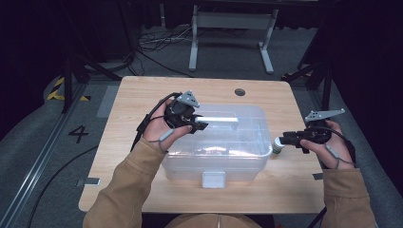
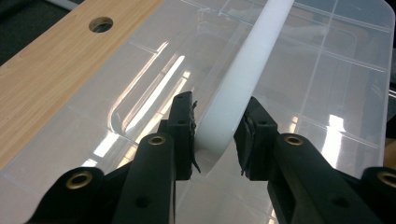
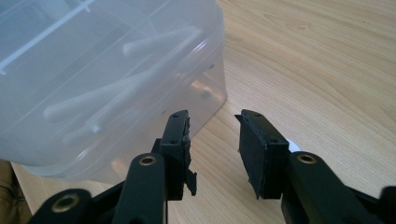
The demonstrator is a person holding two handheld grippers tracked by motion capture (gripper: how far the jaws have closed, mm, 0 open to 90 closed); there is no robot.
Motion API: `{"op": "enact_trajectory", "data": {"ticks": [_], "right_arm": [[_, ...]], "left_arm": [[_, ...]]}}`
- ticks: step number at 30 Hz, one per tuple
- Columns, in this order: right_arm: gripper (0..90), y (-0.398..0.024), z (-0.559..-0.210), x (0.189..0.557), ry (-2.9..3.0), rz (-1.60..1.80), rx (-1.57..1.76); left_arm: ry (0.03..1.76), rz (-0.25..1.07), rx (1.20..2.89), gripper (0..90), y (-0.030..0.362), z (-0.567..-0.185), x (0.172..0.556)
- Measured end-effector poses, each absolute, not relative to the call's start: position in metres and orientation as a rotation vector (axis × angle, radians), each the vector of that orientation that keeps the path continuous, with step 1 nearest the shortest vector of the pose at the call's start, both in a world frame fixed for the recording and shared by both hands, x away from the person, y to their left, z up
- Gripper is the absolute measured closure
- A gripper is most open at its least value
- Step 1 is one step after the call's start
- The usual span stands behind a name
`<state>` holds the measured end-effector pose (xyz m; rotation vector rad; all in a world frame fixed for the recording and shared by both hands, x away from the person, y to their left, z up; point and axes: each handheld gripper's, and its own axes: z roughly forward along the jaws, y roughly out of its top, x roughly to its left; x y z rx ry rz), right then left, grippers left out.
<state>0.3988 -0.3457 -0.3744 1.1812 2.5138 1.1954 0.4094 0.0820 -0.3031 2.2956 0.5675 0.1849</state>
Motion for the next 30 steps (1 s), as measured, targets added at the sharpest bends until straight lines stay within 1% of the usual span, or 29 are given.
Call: {"op": "enact_trajectory", "data": {"ticks": [4,6,12,18,30], "right_arm": [[67.1,-0.345,-0.372,0.397,2.514,1.210,1.163],[71.4,-0.345,-0.371,0.395,2.505,1.215,1.162],[78.3,-0.348,-0.364,0.387,2.459,1.270,1.191],[80.7,-0.349,-0.360,0.381,2.452,1.291,1.160],[89.4,-0.347,-0.359,0.377,2.501,1.320,1.083]], "left_arm": [[0.578,0.174,2.312,70.2,0.082,-0.300,0.412],[0.586,0.172,2.308,70.3,0.082,-0.297,0.413],[0.613,0.155,2.308,70.4,0.082,-0.290,0.421],[0.629,0.128,2.314,70.6,0.082,-0.285,0.429],[0.656,0.090,2.300,70.6,0.083,-0.277,0.443]]}}
